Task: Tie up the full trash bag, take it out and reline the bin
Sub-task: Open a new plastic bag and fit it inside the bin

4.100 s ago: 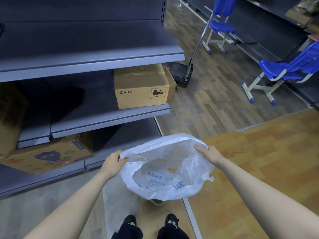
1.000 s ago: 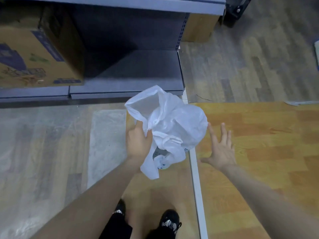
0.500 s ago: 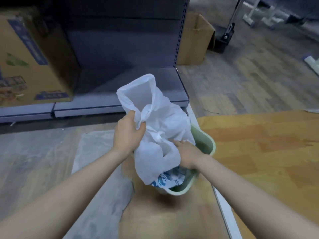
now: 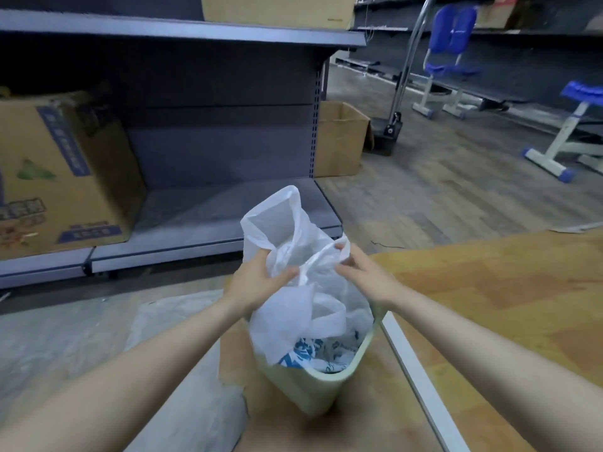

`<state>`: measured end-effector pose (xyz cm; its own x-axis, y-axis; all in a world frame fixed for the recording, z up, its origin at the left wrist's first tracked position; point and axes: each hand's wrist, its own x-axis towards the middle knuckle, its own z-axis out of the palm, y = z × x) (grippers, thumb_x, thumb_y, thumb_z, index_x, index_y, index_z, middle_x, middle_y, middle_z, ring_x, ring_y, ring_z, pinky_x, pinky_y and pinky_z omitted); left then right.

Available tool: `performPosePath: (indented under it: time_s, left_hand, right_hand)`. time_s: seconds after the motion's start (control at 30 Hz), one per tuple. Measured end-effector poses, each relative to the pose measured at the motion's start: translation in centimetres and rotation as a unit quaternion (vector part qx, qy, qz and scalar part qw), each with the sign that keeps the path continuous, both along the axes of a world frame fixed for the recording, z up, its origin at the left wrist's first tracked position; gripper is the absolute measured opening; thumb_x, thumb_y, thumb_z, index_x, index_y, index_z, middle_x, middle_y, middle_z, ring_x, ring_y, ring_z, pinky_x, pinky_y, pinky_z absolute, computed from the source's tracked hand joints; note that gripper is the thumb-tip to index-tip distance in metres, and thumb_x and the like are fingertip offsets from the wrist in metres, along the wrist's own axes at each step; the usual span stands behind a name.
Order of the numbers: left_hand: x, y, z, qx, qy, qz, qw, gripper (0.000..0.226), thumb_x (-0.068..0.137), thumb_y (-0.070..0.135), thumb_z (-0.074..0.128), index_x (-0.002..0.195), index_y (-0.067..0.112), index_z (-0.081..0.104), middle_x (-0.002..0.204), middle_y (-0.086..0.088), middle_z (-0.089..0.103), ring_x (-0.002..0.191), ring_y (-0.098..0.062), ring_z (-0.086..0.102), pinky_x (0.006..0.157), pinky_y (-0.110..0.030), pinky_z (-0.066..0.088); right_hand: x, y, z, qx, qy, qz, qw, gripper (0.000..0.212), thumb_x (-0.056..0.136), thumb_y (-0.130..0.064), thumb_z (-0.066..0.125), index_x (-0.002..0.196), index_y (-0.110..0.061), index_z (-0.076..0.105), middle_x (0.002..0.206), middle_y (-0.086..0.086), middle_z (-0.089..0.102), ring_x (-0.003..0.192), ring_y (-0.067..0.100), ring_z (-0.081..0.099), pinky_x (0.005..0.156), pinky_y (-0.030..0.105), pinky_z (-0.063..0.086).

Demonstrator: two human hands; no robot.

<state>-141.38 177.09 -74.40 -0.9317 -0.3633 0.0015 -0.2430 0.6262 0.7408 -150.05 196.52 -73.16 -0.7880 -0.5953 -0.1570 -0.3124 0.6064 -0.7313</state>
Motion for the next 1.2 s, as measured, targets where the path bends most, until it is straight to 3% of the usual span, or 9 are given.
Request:
performPosePath:
  time_s: [0.07,0.17,0.27,0.43,0.57,0.7,0.83,0.97,1.2]
  left_hand:
    - [0.2,0.1,0.3,0.121,-0.023,-0.057,0.991,0.059,0.074,0.049,0.073,0.118,0.025,0.043,0.11,0.012,0.056,0.104,-0.013,0.054,0.086,-0.031,0.047]
    - [0.6,0.5,0.8,0.145,-0.092,-0.16,0.972,0.079,0.07,0.046,0.078,0.131,0.026,0.032,0.123,0.015,0.049,0.112,-0.006,0.049,0.08,-0.014,0.045]
    - [0.8,0.6,0.5,0.091,-0.119,-0.214,0.965,0.081,0.07,0.029,0.077,0.131,0.02,0.026,0.114,0.014,0.044,0.111,-0.009,0.043,0.072,-0.009,0.041]
    - [1.1,-1.7,0.0,0.05,-0.077,-0.211,0.973,0.115,0.054,0.045,0.078,0.142,0.04,0.004,0.135,0.013,0.044,0.122,-0.014,0.047,0.102,-0.037,0.044]
    - [1.7,-0.4,0.2,-0.21,0.017,-0.165,0.963,0.071,0.073,0.041,0.065,0.131,0.028,0.025,0.116,0.006,0.056,0.093,-0.023,0.06,0.066,-0.035,0.048]
    - [2.0,0.3,1.2,-0.424,0.285,-0.181,0.84,0.035,0.084,0.044,0.045,0.097,0.012,0.046,0.091,-0.007,0.057,0.066,-0.026,0.053,0.052,-0.028,0.033]
    - [3.2,-1.7,1.3,-0.451,0.293,-0.358,0.763,0.04,0.093,0.042,0.033,0.084,0.01,0.056,0.092,-0.009,0.059,0.085,-0.025,0.05,0.083,-0.036,0.038]
    - [4.7,-3.7,-0.6,-0.533,0.221,-0.409,0.707,0.048,0.095,0.048,0.027,0.077,0.015,0.056,0.077,-0.002,0.061,0.079,-0.025,0.06,0.1,-0.041,0.035]
    - [4.8,-7.6,-2.6,-0.552,0.247,-0.349,0.716,0.016,0.083,0.0,0.046,0.077,0.015,0.045,0.069,-0.005,0.057,0.059,-0.025,0.054,0.084,-0.037,0.049]
  right_hand:
    - [2.3,-0.1,2.1,-0.142,-0.166,-0.033,0.975,0.058,0.092,-0.039,0.053,0.138,-0.031,0.019,0.117,-0.007,0.054,0.099,0.02,0.06,0.076,0.028,0.047]
    - [4.4,-0.6,1.4,-0.117,-0.11,0.022,0.987,0.085,0.085,-0.019,0.066,0.14,-0.035,0.003,0.107,-0.015,0.048,0.09,0.007,0.055,0.053,0.005,0.043]
    - [4.3,-0.3,0.2,-0.139,-0.079,0.002,0.987,0.083,0.084,0.001,0.063,0.14,-0.034,0.012,0.081,0.004,0.055,0.066,0.015,0.052,0.056,0.017,0.046]
    - [3.0,2.6,1.3,-0.131,-0.024,-0.076,0.988,0.07,0.088,-0.005,0.057,0.144,-0.022,0.02,0.116,-0.001,0.043,0.085,0.009,0.053,0.064,0.011,0.044]
    - [4.0,2.9,1.5,-0.049,0.291,-0.017,0.955,0.079,0.071,-0.014,0.052,0.144,-0.021,0.021,0.136,0.004,0.035,0.125,0.019,0.036,0.105,0.031,0.037]
    - [4.8,1.6,1.6,0.04,0.538,0.241,0.806,0.07,0.068,-0.027,0.051,0.137,-0.015,0.038,0.139,0.016,0.045,0.134,0.027,0.034,0.112,0.049,0.018]
    - [5.2,0.9,0.2,0.121,0.608,0.351,0.702,0.077,0.067,-0.021,0.071,0.136,-0.018,0.036,0.124,0.013,0.06,0.089,0.025,0.064,0.076,0.033,0.051]
    - [4.1,2.0,-0.6,0.156,0.617,0.314,0.704,0.094,0.047,0.002,0.079,0.13,-0.012,0.037,0.087,0.006,0.067,0.043,0.019,0.051,0.033,0.023,0.035]
    - [0.7,9.9,0.4,0.191,0.626,0.203,0.728,0.048,0.069,-0.011,0.044,0.116,-0.013,0.047,0.062,0.0,0.068,0.028,0.02,0.043,0.041,0.015,0.01]
